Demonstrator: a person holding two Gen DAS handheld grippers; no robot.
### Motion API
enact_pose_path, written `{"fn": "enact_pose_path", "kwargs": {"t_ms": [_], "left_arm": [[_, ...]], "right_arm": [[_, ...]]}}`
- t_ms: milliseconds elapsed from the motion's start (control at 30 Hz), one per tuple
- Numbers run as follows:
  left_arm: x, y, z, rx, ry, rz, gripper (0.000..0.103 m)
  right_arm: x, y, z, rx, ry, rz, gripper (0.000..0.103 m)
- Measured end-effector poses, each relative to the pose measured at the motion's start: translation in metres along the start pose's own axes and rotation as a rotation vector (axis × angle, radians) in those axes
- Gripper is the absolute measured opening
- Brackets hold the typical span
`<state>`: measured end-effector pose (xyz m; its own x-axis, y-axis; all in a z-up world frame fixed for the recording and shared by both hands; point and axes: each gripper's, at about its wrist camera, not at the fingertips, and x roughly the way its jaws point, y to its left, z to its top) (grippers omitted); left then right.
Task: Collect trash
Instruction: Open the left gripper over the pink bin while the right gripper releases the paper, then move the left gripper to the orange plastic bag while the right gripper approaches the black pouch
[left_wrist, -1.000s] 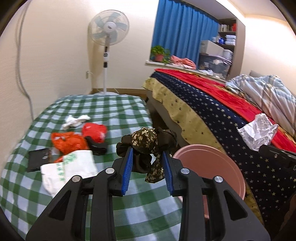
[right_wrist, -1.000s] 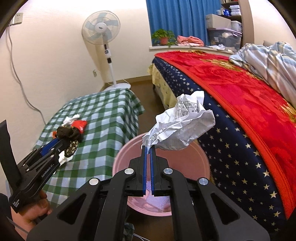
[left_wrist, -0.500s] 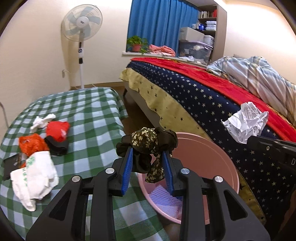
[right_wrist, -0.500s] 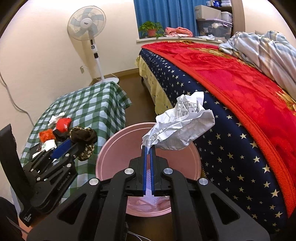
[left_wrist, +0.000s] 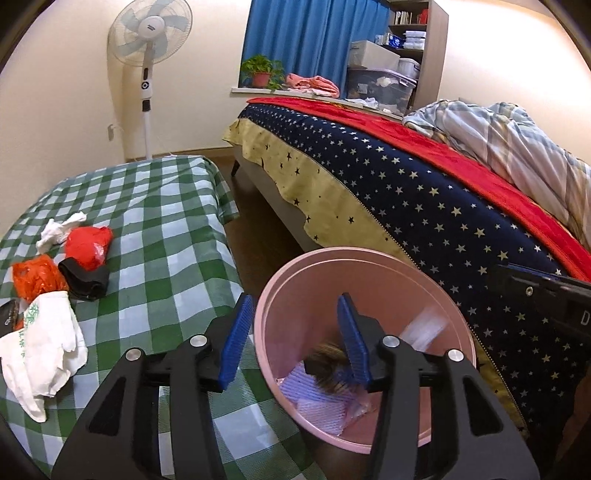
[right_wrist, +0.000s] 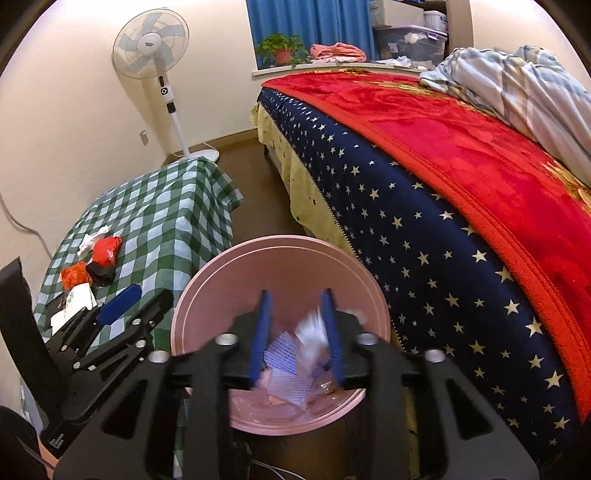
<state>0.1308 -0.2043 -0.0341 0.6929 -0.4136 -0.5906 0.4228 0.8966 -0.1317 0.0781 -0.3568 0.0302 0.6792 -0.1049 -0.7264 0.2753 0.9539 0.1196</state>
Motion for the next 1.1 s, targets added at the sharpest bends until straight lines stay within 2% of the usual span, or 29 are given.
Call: {"fn": "enact_pose_path", "kwargs": {"t_ms": [633, 833, 1100], "left_arm": [[-0.039, 0.026, 0.003, -0.012, -0.061, 0.048, 0.044], [-0.055, 0.054, 0.002, -0.057, -0.086, 0.105, 0.036], [-0.073, 0.099, 0.000, -0.128, -0.122, 0.206, 0.032]], "right_arm": [[-0.016, 0.025, -0.005, -0.036, -0.064, 0.053, 0.036], [-0.017, 0.044, -0.007, -0.052, -0.084, 0.096, 0.036], [-0.004, 0.077, -0.009, -0.086, -0.095, 0.180, 0.036]]}}
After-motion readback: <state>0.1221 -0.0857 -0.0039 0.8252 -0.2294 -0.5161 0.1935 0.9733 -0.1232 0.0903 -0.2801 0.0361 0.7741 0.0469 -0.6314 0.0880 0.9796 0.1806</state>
